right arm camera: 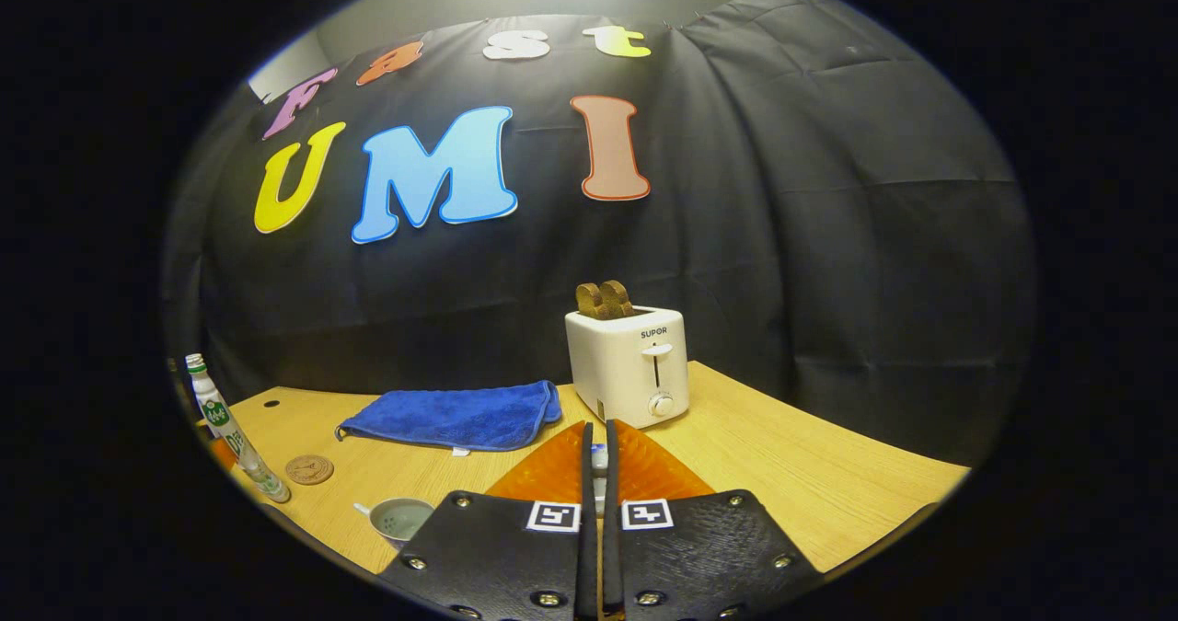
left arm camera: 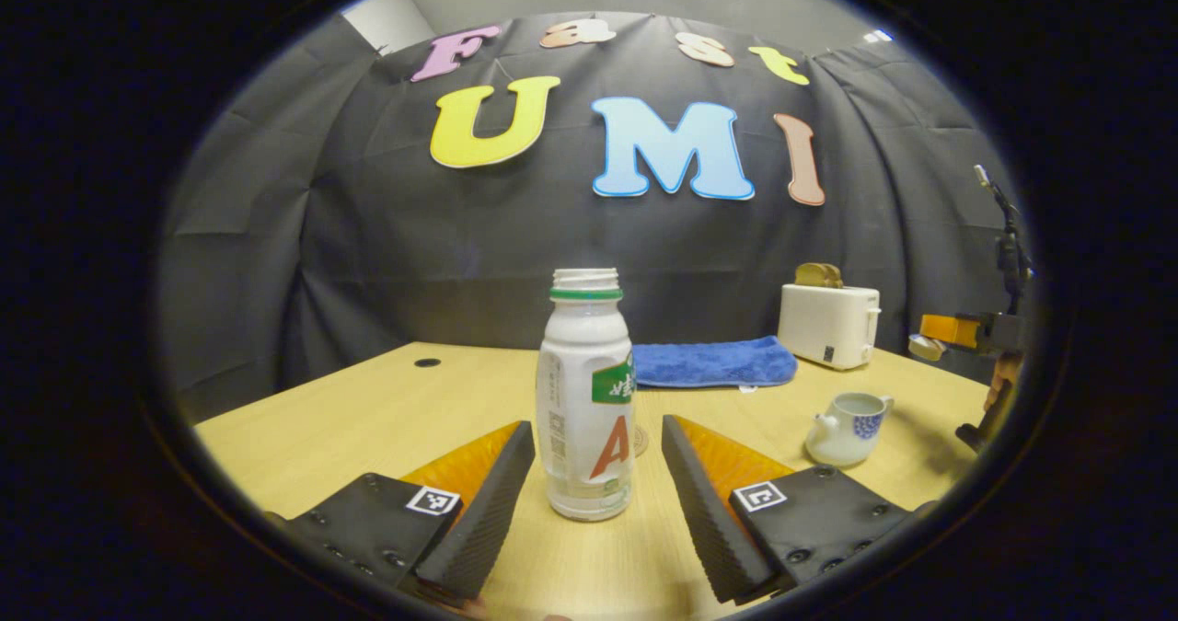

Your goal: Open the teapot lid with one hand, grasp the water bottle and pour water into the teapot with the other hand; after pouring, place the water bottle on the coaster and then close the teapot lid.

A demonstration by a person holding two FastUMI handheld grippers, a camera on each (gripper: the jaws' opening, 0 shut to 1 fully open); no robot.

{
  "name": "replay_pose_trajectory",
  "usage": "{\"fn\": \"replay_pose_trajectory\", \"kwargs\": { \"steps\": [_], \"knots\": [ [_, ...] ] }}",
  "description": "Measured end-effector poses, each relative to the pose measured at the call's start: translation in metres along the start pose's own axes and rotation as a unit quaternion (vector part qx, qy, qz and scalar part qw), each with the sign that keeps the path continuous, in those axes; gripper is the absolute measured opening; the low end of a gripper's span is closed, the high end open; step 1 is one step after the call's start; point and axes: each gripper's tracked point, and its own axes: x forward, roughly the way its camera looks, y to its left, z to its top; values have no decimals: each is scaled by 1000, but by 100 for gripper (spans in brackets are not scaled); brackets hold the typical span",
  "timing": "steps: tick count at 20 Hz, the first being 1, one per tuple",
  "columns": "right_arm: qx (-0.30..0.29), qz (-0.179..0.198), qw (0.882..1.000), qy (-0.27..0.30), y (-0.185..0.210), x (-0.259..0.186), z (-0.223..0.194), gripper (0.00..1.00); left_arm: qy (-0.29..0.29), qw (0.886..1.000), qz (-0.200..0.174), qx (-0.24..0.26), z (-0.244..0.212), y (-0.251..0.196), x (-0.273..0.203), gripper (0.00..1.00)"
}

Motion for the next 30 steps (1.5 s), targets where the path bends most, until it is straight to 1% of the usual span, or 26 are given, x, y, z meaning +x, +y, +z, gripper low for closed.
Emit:
{"fn": "replay_pose_trajectory", "kwargs": {
  "steps": [6, 12, 13, 14, 17, 18, 20, 22, 23, 24, 27, 29, 30],
  "knots": [
    [7, 8, 1000, 6, 3, 0, -4, 2, 16, 1000, 16, 18, -6, 10, 27, 98],
    [5, 10, 1000, 9, 4, 1, -6, 2, 30, 999, 0, 26, -12, 9, 43, 98],
    [5, 8, 1000, 10, 3, 2, -6, 2, 32, 999, -2, 26, -13, 8, 44, 87],
    [6, 7, 1000, 11, 3, 2, -7, 2, 34, 999, -4, 27, -12, 8, 47, 98],
    [8, 5, 1000, 10, 1, 2, -6, 2, 45, 999, -1, 27, -16, 8, 51, 98],
    [8, 3, 1000, 9, 0, 2, -6, 2, 44, 999, 2, 28, -16, 9, 54, 92],
    [11, 3, 1000, 10, -1, 2, -7, 2, 45, 999, 4, 28, -14, 9, 53, 87],
    [14, 2, 1000, 12, -2, 2, -7, 2, 44, 999, 0, 26, -15, 6, 51, 84],
    [15, 1, 1000, 12, -3, 2, -7, 2, 44, 999, 0, 26, -15, 6, 51, 78],
    [16, -1, 1000, 11, -4, 2, -7, 2, 44, 999, 0, 28, -16, 5, 52, 82],
    [20, -8, 1000, 7, -10, 3, -5, 2, 45, 998, -1, 50, -14, -1, 52, 82],
    [23, -13, 1000, 6, -14, 3, -4, 2, 47, 996, 4, 81, -12, -4, 53, 82],
    [24, -15, 1000, 6, -15, 3, -4, 2, 45, 994, 6, 103, -9, -5, 53, 79]
  ]
}}
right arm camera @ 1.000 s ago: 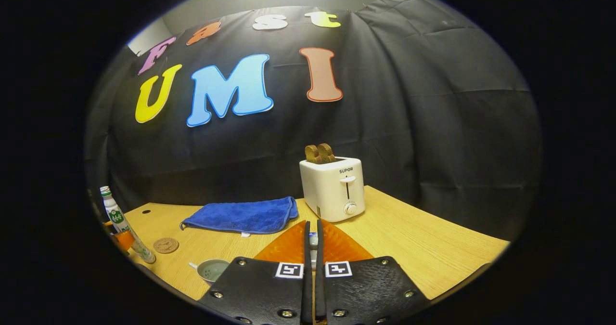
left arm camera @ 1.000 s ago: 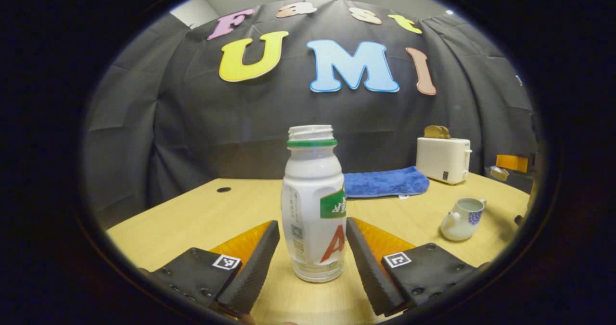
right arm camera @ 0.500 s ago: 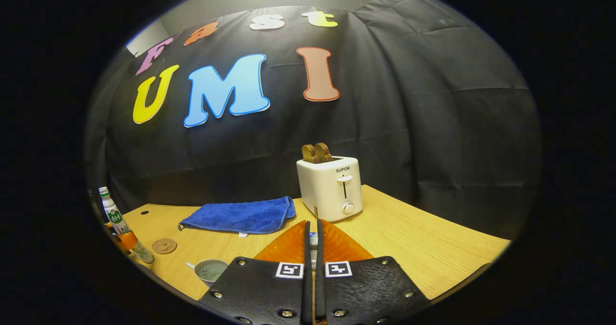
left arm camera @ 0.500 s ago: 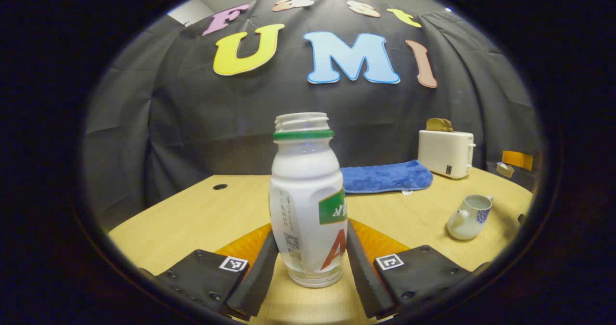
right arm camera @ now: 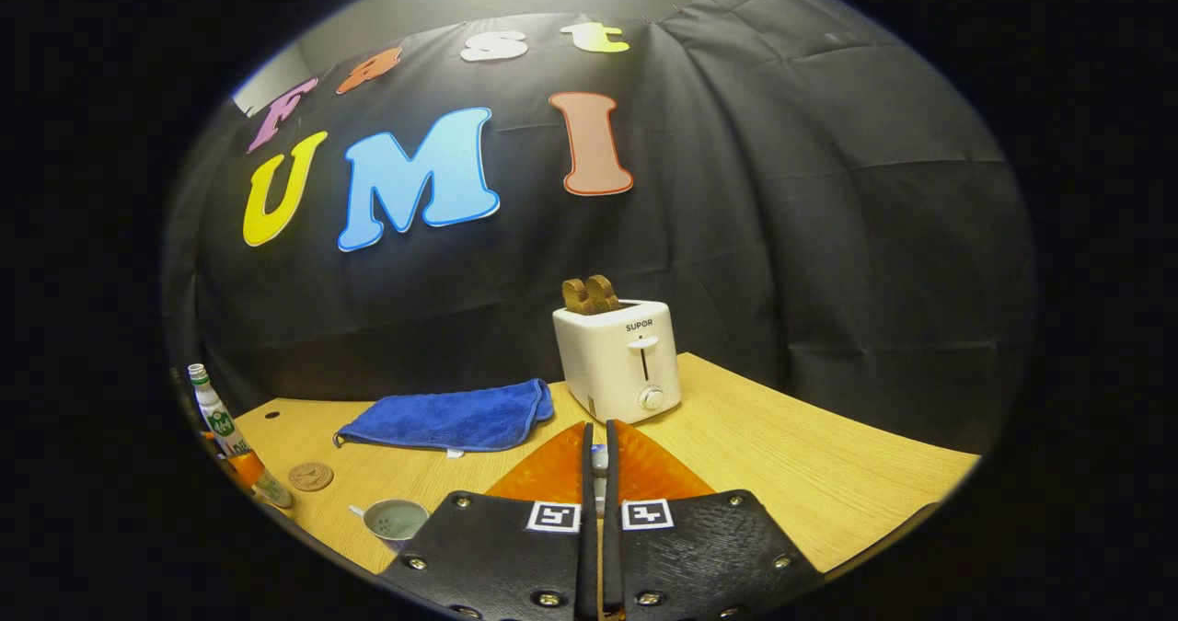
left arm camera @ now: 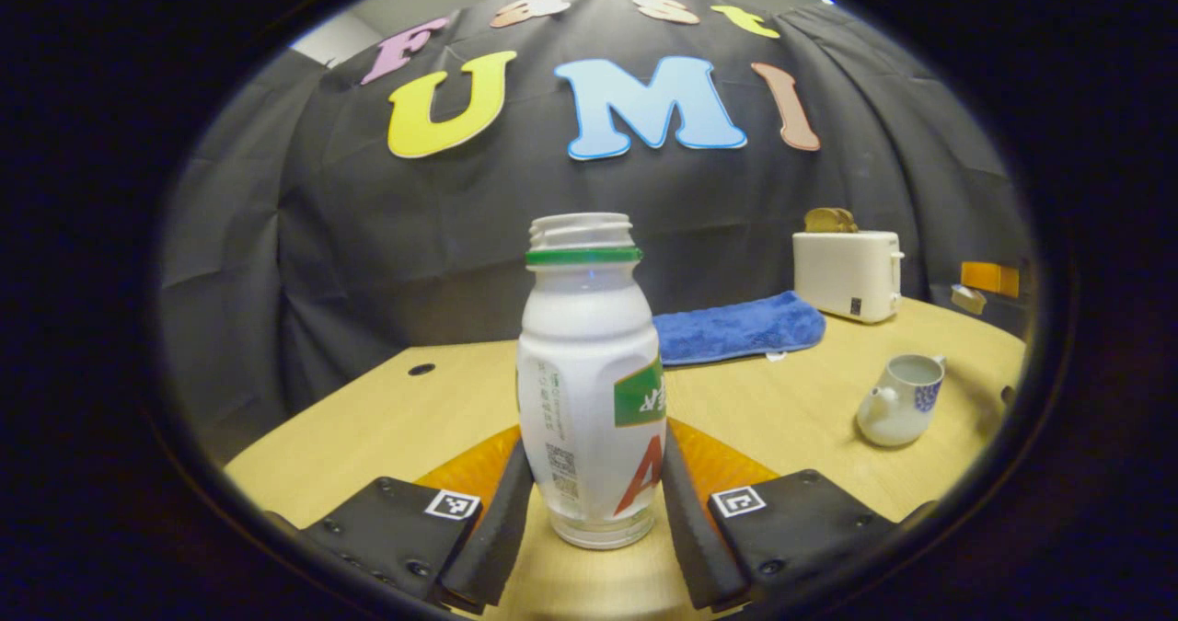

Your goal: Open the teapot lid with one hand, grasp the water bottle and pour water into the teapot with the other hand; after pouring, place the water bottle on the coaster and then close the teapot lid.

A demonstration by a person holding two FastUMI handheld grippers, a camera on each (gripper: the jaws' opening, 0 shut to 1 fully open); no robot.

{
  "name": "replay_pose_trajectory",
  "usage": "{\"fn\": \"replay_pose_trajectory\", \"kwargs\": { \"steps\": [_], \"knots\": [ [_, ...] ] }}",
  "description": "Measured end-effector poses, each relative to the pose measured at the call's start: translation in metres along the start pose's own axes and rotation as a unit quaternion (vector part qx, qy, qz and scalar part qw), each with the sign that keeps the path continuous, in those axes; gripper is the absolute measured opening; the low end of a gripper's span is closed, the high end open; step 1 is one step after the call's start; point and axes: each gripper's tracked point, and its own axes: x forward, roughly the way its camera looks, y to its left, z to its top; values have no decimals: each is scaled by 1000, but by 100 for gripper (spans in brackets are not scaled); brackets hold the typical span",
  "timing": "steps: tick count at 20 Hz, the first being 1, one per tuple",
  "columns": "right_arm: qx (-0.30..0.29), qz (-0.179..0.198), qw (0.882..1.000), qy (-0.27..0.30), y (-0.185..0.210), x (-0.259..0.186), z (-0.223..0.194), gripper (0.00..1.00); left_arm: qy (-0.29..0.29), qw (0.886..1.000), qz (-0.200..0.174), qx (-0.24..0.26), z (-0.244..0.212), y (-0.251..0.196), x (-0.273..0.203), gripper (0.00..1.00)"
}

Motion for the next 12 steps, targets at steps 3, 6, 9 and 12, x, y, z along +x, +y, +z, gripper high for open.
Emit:
{"fn": "replay_pose_trajectory", "kwargs": {
  "steps": [3, 6, 9, 12],
  "knots": [
    [-2, -8, 1000, 1, -5, 1, -1, 2, -13, 996, 13, 84, 15, -1, 1, 77],
    [2, -11, 1000, 3, -7, 2, -2, 2, -22, 985, 27, 167, 24, -2, 2, 76],
    [0, -18, 1000, 1, -12, 2, 0, 2, -46, 969, 42, 241, 44, -5, 2, 76],
    [3, -19, 1000, 2, -12, 2, -1, 2, -67, 947, 54, 309, 63, -12, 0, 80]
  ]
}}
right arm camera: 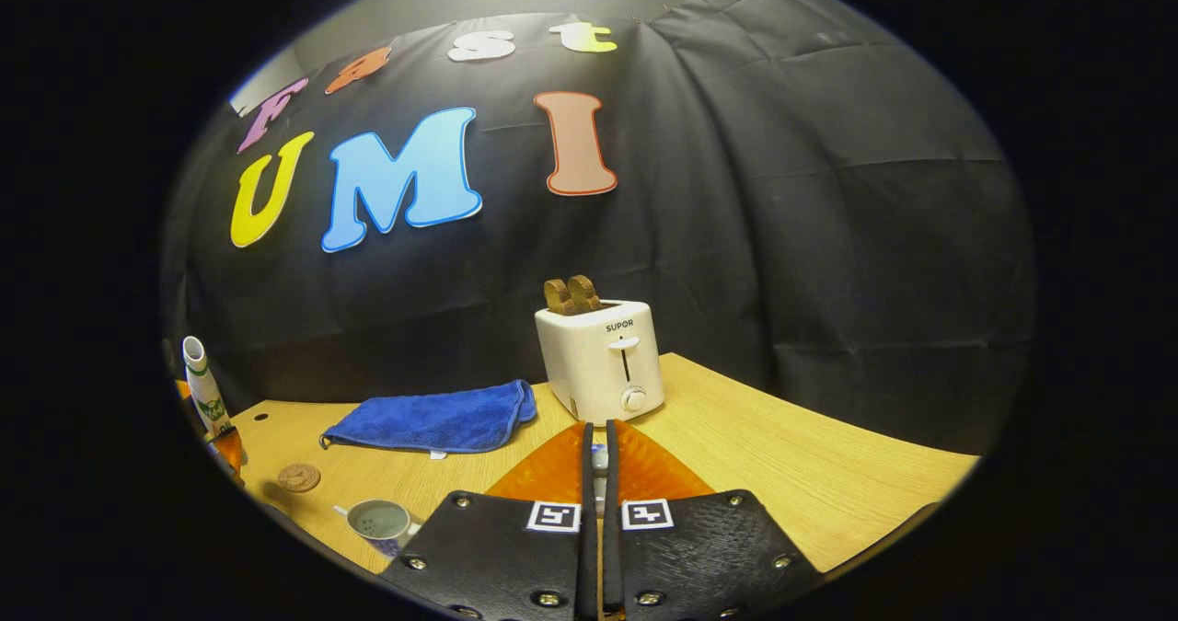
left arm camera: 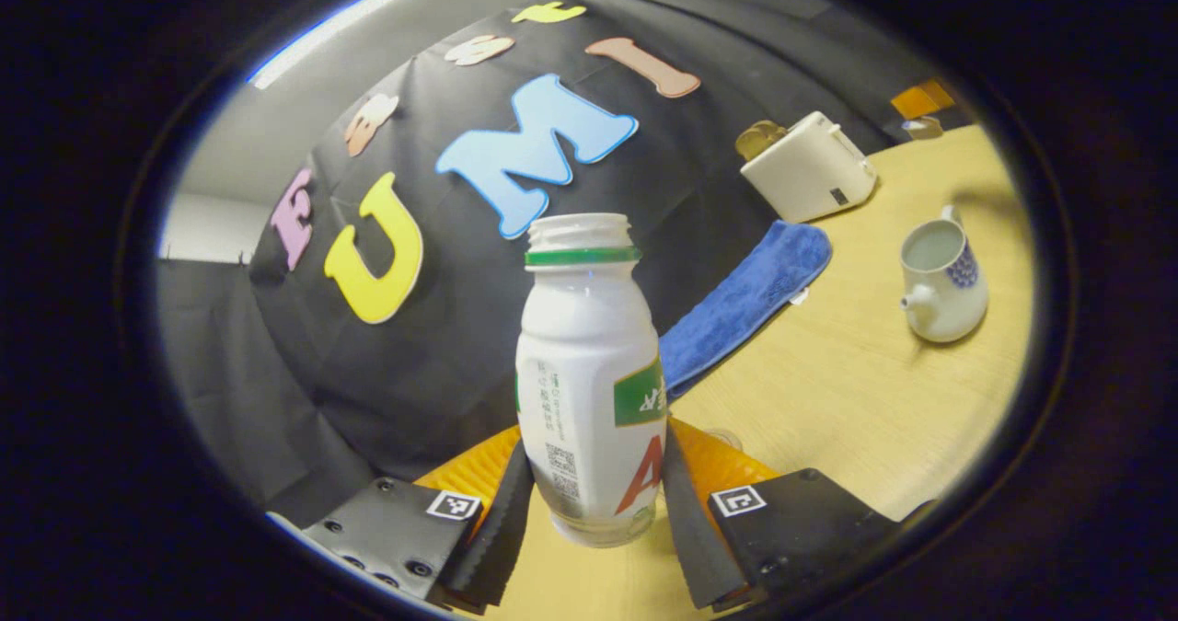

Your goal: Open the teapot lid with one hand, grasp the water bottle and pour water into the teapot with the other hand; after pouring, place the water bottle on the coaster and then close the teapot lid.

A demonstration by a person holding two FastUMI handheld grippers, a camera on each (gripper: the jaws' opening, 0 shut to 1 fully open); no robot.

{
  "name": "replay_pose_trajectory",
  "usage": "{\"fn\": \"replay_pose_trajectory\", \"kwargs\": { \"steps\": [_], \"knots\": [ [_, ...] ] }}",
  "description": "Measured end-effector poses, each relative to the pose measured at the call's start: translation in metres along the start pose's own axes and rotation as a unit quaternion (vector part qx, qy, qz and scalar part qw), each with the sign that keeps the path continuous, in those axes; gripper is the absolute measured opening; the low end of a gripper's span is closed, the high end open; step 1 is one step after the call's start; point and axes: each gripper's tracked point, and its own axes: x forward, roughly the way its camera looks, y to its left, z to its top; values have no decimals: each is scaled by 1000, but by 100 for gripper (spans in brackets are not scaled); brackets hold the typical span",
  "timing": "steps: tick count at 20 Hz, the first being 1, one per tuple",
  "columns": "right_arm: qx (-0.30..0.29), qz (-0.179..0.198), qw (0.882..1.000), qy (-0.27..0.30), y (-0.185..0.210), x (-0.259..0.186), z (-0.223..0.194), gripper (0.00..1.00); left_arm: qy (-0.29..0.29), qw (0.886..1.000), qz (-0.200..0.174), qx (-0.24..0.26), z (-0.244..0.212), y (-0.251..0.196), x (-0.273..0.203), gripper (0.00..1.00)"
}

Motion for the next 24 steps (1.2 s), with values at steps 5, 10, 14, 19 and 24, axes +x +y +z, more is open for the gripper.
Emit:
{"fn": "replay_pose_trajectory", "kwargs": {
  "steps": [5, 10, 14, 19, 24],
  "knots": [
    [-2, -5, 1000, 0, -3, 0, 0, 2, -42, 992, 18, 121, 35, -2, -1, 70],
    [2, -7, 1000, 4, -4, 1, -2, 2, -60, 982, 4, 177, 54, -19, 3, 82],
    [6, -8, 1000, 8, -6, 2, -5, 2, -66, 971, 3, 230, 62, -30, 6, 76],
    [18, -11, 1000, 12, -11, 4, -7, 2, -80, 953, 1, 291, 74, -49, 7, 76],
    [32, -17, 999, 15, -18, 5, -9, 2, -85, 937, 2, 339, 81, -60, 8, 82]
  ]
}}
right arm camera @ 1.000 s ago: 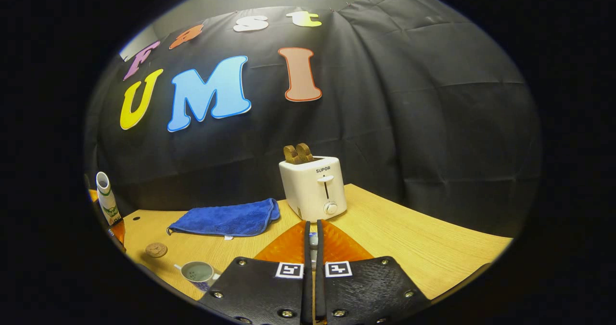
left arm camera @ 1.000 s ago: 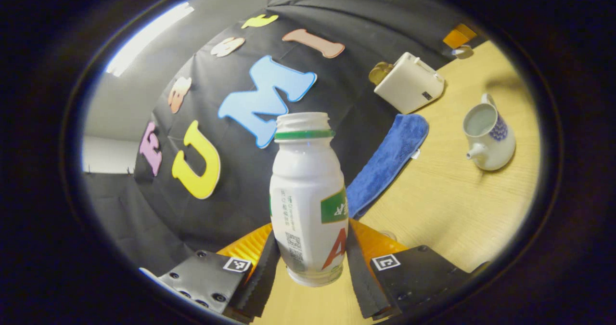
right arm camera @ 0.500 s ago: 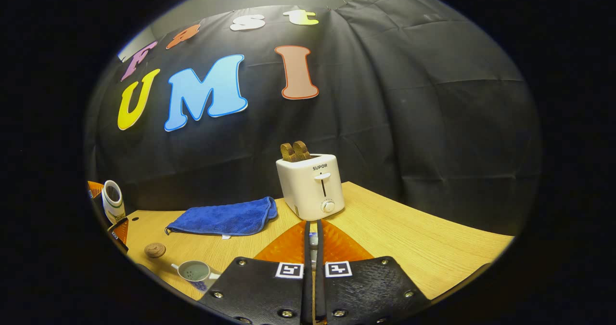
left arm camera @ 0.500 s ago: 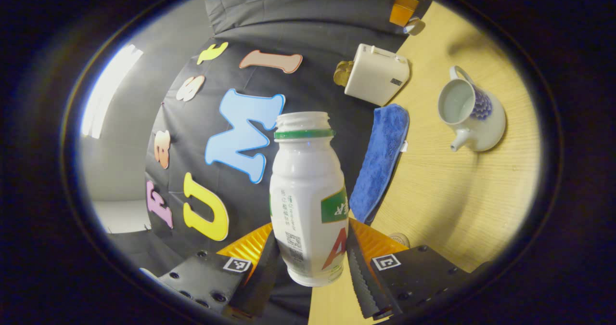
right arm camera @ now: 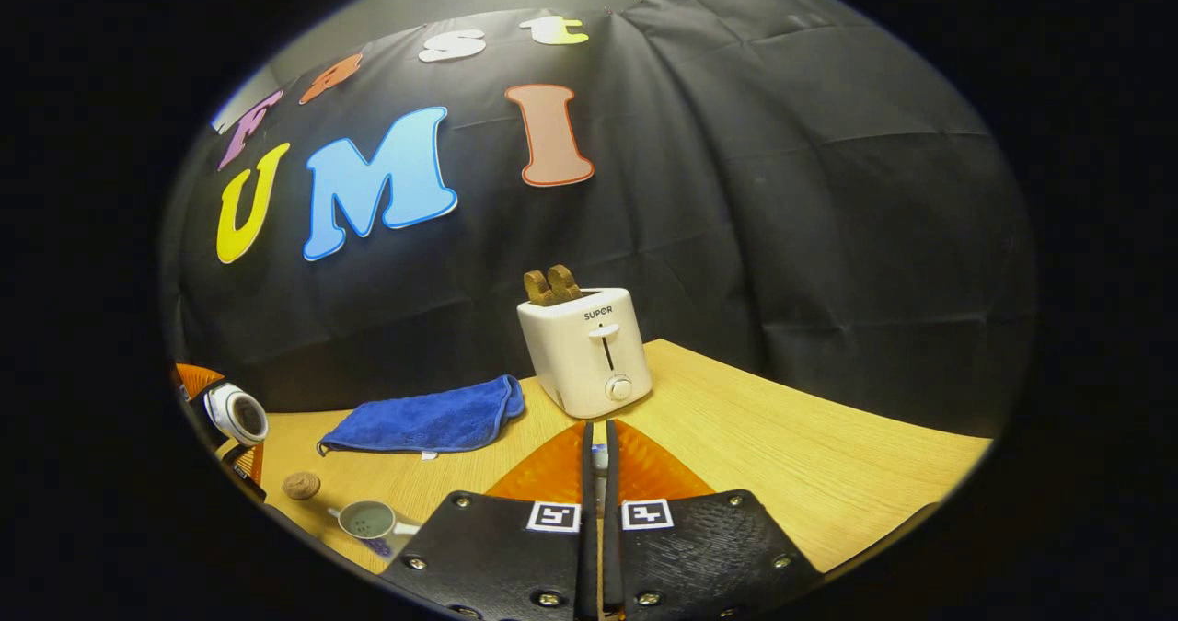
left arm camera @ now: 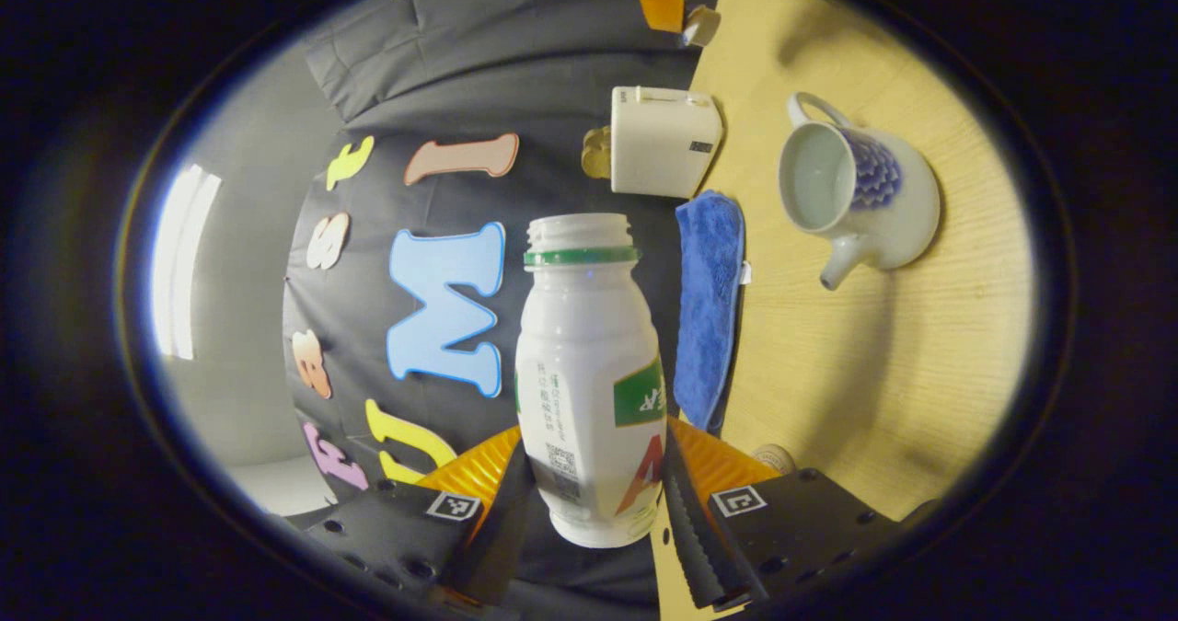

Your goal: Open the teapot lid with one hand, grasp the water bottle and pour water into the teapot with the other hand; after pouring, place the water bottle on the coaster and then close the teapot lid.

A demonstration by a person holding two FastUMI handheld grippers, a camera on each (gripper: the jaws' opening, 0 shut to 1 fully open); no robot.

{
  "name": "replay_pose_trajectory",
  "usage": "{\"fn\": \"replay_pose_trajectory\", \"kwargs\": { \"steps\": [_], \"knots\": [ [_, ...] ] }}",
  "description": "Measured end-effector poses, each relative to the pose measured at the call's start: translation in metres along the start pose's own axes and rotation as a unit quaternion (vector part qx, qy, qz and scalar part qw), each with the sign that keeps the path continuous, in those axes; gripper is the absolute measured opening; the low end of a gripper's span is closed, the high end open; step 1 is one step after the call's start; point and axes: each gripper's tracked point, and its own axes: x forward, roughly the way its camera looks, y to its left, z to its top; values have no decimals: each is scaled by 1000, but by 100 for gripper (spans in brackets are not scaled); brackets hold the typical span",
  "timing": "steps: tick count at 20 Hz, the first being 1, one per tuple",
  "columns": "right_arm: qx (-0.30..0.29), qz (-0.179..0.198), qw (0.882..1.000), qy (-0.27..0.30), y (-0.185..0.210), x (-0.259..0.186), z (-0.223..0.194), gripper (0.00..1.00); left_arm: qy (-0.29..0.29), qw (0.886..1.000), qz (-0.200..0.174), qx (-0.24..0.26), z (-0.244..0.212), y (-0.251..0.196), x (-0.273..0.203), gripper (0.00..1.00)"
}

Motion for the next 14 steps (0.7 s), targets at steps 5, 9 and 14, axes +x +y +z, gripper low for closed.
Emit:
{"fn": "replay_pose_trajectory", "kwargs": {
  "steps": [5, 9, 14],
  "knots": [
    [6, -2, 1000, 2, -2, 1, 0, 2, -7, 999, 0, 46, 8, -7, -2, 82],
    [5, -1, 1000, 2, -2, 1, 0, 2, -13, 997, -1, 79, 11, -10, 2, 82],
    [3, 1, 1000, 5, -1, 1, -2, 2, -16, 994, 3, 106, 14, -11, 3, 82]
  ]
}}
